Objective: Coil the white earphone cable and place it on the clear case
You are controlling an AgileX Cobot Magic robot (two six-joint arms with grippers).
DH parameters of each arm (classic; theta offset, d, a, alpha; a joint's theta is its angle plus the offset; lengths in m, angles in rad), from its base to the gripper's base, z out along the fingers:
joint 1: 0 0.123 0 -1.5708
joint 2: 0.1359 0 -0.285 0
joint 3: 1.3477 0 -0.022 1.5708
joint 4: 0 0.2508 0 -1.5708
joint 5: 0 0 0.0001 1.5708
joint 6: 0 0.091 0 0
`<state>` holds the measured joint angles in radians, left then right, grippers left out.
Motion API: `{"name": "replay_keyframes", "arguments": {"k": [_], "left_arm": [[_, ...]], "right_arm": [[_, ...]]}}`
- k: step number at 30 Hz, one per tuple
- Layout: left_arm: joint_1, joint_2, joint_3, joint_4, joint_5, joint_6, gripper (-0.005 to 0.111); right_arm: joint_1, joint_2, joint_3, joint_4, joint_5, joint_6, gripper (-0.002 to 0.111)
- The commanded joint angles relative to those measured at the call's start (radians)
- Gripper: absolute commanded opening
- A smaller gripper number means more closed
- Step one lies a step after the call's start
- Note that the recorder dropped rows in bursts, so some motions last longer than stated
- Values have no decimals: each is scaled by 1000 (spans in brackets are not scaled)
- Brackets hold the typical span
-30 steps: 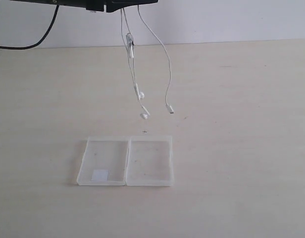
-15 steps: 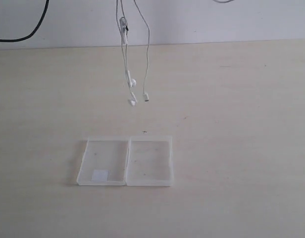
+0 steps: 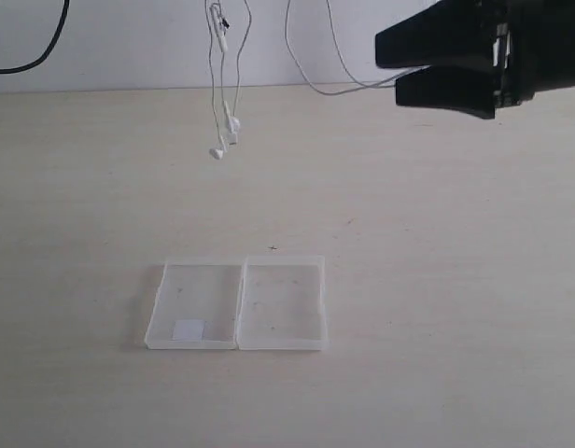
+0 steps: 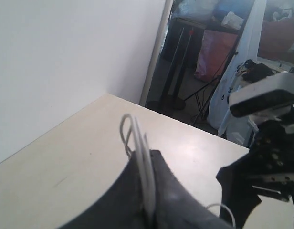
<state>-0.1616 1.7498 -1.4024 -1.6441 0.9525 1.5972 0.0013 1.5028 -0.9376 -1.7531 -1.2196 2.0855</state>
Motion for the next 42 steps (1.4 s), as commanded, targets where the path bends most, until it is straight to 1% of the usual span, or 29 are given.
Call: {"name": "replay_keyframes", "arguments": {"k": [1, 9, 13, 16, 20, 24, 26, 30, 32, 36, 38, 42], "left_arm": [[3, -10, -4, -18, -2, 1, 0], [3, -10, -4, -16, -2, 1, 0], [3, -10, -4, -5, 49, -4, 0], [3, -10, -4, 32, 109, -6, 0], [3, -10, -4, 102, 152, -6, 0], [3, -10, -4, 132, 168, -9, 0], [3, -10, -4, 134, 168, -6, 0], [3, -10, -15, 179, 168, -6, 0], [3, -10, -20, 196, 169, -6, 0], [3, -10, -20, 197, 169, 21, 0], [2, -10, -20, 197, 172, 23, 0], [2, -10, -20, 200, 180, 25, 0]], "right_arm": [[40, 3, 64, 9, -2, -57, 71], [128, 3, 227, 9, -2, -122, 71], [138, 0, 222, 9, 31, -169, 71], [138, -12, 175, 9, 99, -299, 72], [138, -34, 126, 13, 241, -591, 72], [138, -34, 102, 146, 284, -932, 72], [138, -34, 87, 197, 262, -1060, 72], [138, -28, 80, 284, 145, -1260, 72], [138, -15, 80, 305, 104, -1275, 72], [138, 27, 80, 350, 96, -1312, 72], [138, 58, 80, 375, 60, -1342, 72], [138, 136, 30, 413, 23, -1342, 72]]}}
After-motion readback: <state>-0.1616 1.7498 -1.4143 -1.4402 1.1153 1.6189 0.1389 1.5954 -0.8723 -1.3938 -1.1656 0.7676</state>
